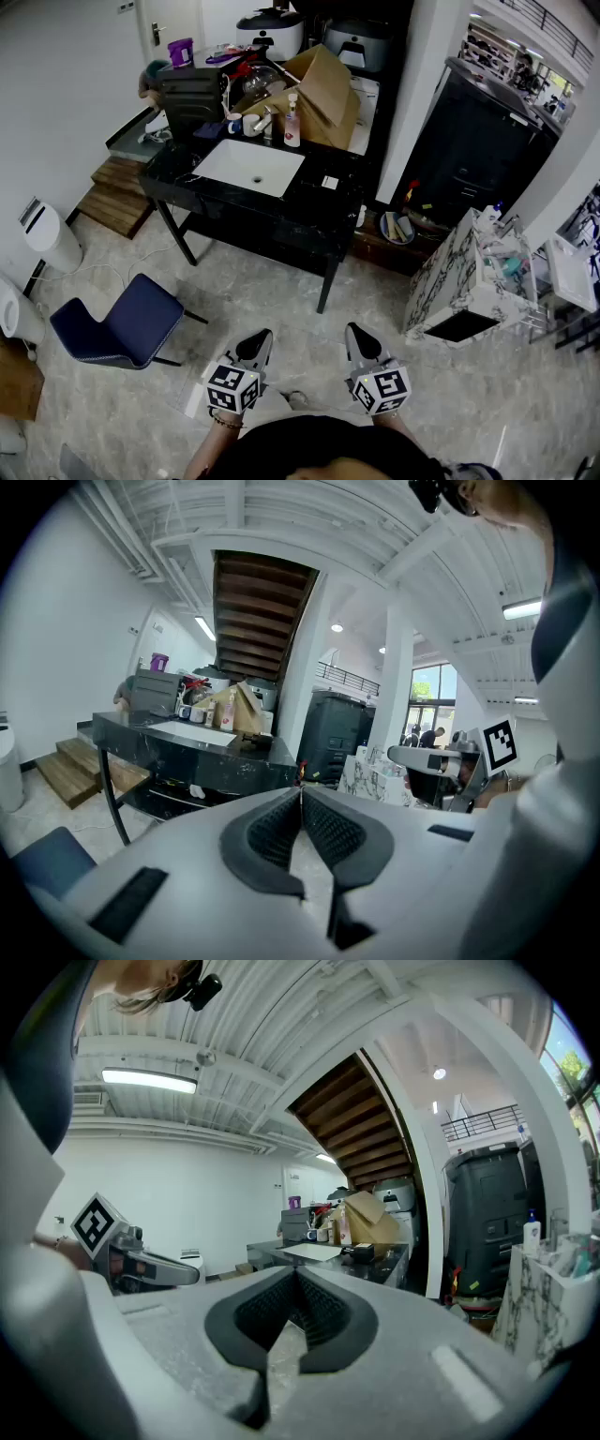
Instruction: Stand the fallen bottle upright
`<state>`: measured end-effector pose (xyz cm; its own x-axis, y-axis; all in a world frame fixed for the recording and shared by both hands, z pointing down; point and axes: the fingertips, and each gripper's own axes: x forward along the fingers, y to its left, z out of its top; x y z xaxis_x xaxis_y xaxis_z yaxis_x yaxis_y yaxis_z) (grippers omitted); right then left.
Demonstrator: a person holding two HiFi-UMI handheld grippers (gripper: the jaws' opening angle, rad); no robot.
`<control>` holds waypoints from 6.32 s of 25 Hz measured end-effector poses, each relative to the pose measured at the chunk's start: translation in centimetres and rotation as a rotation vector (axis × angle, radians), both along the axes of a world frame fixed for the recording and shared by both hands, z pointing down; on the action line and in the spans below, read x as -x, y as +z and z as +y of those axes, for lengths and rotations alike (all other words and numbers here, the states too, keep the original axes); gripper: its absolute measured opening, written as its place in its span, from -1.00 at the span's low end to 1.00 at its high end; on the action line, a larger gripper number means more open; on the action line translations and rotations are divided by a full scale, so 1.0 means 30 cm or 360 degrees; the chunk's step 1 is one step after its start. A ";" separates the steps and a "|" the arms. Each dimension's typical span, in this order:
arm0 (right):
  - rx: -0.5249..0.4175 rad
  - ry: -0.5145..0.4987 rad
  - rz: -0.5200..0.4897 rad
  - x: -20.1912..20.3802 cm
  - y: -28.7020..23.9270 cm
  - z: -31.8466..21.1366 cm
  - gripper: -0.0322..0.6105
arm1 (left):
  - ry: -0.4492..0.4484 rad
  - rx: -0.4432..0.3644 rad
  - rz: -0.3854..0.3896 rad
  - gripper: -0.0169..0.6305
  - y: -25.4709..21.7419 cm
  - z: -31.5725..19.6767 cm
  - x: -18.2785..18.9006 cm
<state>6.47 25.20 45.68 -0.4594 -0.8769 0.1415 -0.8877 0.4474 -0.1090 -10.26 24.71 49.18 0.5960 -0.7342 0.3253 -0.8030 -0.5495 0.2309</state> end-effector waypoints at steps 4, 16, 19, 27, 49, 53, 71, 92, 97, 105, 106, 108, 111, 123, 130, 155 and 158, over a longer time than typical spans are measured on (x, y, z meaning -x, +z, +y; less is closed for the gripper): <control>0.0007 0.0013 0.0017 -0.022 0.004 -0.012 -0.89 | 0.0024 0.0006 0.0042 -0.94 -0.006 -0.002 -0.039; -0.0011 -0.0006 -0.0029 -0.055 0.006 -0.020 -0.89 | 0.0006 0.0006 0.0019 -0.94 0.002 -0.022 -0.051; -0.0011 0.0001 -0.0059 -0.068 0.006 -0.025 -0.89 | 0.0009 0.0025 0.0019 -0.94 0.013 -0.014 -0.063; -0.0040 -0.0042 -0.0094 -0.096 0.008 -0.043 -0.30 | -0.0021 0.0036 0.0023 -0.94 0.032 -0.033 -0.091; -0.0133 0.0063 -0.0017 -0.156 -0.010 -0.298 0.53 | -0.0059 0.0114 0.0024 -0.94 0.067 -0.255 -0.085; -0.0135 0.0079 -0.0008 -0.164 -0.002 -0.408 0.53 | -0.0038 0.0106 0.0028 -0.94 0.068 -0.377 -0.089; -0.0159 0.0131 -0.0001 -0.136 -0.095 -1.181 0.53 | 0.0088 0.0042 0.0055 -0.94 -0.029 -1.170 -0.086; 0.0125 -0.0398 0.0428 -0.051 0.023 -1.723 0.53 | -0.0010 0.0063 0.0078 -0.94 0.013 -1.588 0.002; 0.0420 -0.0835 0.0732 0.002 0.156 -1.792 0.53 | -0.0171 0.0031 0.0081 -0.94 -0.008 -1.603 0.061; 0.0799 -0.1267 0.0943 0.129 0.248 -1.899 0.45 | -0.0551 0.0034 0.0124 -0.94 -0.018 -1.562 0.183; 0.0859 -0.1325 0.0978 0.152 0.264 -1.904 0.44 | -0.0593 0.0030 0.0128 -0.94 -0.017 -1.557 0.196; 0.0992 -0.1433 0.1080 0.188 0.309 -1.906 0.43 | -0.0662 0.0018 0.0136 -0.94 -0.018 -1.548 0.214; 0.1174 -0.1534 0.1310 0.201 0.397 -1.895 0.38 | -0.0743 0.0023 0.0144 -0.94 -0.010 -1.515 0.223; 0.1447 -0.1621 0.1765 0.189 0.533 -1.908 -0.34 | -0.0973 0.0057 0.0140 -0.94 0.021 -1.393 0.273; 0.1426 -0.1658 0.1830 0.190 0.569 -1.883 -0.46 | -0.1013 0.0022 0.0134 -0.94 0.013 -1.364 0.274; 0.0708 -0.1007 0.0838 -0.014 0.228 -1.992 -0.62 | -0.0868 0.0040 0.0120 -0.94 0.016 -1.406 0.202; 0.0483 -0.0839 0.0658 -0.002 0.183 -2.047 -0.62 | -0.0840 0.0042 0.0108 -0.94 0.017 -1.415 0.181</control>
<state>6.52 -36.20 51.16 -0.6658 -0.4490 0.5959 -0.5585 0.8295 0.0010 -15.70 -17.73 49.68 0.1683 -0.9319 0.3214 -0.9514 -0.0682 0.3004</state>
